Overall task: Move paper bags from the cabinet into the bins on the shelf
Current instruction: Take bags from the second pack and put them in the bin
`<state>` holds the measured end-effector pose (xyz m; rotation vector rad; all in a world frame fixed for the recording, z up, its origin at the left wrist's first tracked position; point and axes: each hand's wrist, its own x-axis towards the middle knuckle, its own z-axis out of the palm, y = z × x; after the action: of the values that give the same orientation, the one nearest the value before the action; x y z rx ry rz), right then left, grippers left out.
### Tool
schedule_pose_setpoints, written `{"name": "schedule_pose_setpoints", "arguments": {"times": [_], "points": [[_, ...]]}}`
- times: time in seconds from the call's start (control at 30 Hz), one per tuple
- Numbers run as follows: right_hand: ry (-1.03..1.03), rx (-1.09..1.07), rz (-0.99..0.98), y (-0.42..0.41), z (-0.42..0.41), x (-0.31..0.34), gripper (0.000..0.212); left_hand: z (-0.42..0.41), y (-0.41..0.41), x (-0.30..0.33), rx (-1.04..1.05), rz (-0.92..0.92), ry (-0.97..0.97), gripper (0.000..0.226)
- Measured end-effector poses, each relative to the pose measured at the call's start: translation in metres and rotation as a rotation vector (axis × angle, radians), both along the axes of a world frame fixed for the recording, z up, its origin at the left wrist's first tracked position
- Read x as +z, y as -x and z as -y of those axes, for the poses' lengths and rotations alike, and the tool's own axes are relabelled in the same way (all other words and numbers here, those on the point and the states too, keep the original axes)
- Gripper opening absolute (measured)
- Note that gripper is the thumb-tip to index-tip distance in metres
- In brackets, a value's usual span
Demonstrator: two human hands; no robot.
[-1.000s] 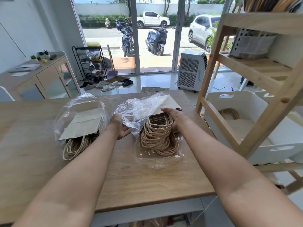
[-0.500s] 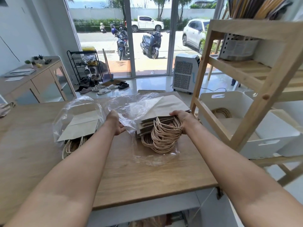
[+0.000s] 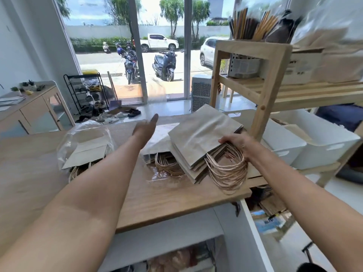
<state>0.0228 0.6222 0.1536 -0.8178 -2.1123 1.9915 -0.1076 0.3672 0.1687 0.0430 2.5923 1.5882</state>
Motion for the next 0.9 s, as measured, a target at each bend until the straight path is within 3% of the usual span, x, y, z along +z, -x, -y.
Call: {"name": "schedule_pose_setpoints", "arguments": {"times": [0.27, 0.4, 0.63, 0.77, 0.9], "points": [[-0.217, 0.122, -0.103, -0.058, -0.03, 0.014, 0.056, -0.023, -0.04, 0.008, -0.245, -0.446, 0.478, 0.12], [-0.386, 0.249, -0.138, -0.081, -0.044, 0.014, 0.054, -0.038, -0.051, 0.016, -0.387, -0.67, 0.68, 0.133], [-0.619, 0.307, -0.146, -0.094, -0.048, 0.011, 0.054, -0.074, -0.064, 0.033, -0.584, -0.836, 0.875, 0.133], [-0.913, 0.349, -0.09, -0.096, -0.053, 0.01, 0.068, -0.093, -0.075, 0.05, -0.756, -0.635, 1.012, 0.126], [-0.996, 0.407, -0.052, -0.101, -0.053, 0.008, 0.075, -0.109, -0.09, 0.057, -0.813, -0.411, 0.978, 0.093]]}}
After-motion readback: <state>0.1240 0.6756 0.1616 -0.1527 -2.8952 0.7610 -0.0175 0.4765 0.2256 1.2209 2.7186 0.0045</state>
